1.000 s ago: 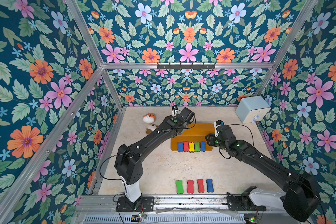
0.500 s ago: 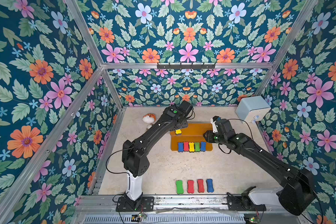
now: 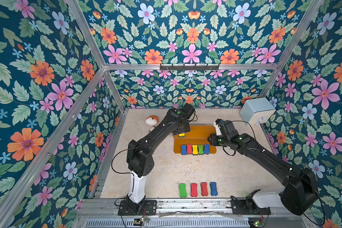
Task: Remove the whiteboard erasers from the shelf
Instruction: Pick up the whiteboard eraser from the shelf.
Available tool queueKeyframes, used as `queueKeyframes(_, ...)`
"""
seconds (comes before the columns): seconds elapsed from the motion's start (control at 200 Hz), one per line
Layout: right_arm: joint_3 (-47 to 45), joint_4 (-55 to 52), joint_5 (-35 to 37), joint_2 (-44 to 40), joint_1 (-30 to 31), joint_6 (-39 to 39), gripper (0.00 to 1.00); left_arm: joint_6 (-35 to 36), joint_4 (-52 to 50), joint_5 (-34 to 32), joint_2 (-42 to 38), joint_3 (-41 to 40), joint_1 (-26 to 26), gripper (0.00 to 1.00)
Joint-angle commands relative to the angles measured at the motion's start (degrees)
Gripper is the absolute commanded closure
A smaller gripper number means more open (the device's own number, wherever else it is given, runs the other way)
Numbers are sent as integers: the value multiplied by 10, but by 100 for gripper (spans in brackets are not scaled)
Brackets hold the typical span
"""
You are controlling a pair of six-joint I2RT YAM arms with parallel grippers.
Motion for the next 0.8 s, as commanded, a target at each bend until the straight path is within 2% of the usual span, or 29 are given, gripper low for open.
queueKeyframes(0.0,0,3,-7,1,-1,-5,59,-6,12,5,-7,-17,0,38)
queueKeyframes(0.27,-2,5,-12,4,-2,-3,59,-5,27,2,-4,-35,1,40)
queueKeyframes(0.795,-3,8,-24,3,-2,6,60,11,32,-12,5,-37,12,59)
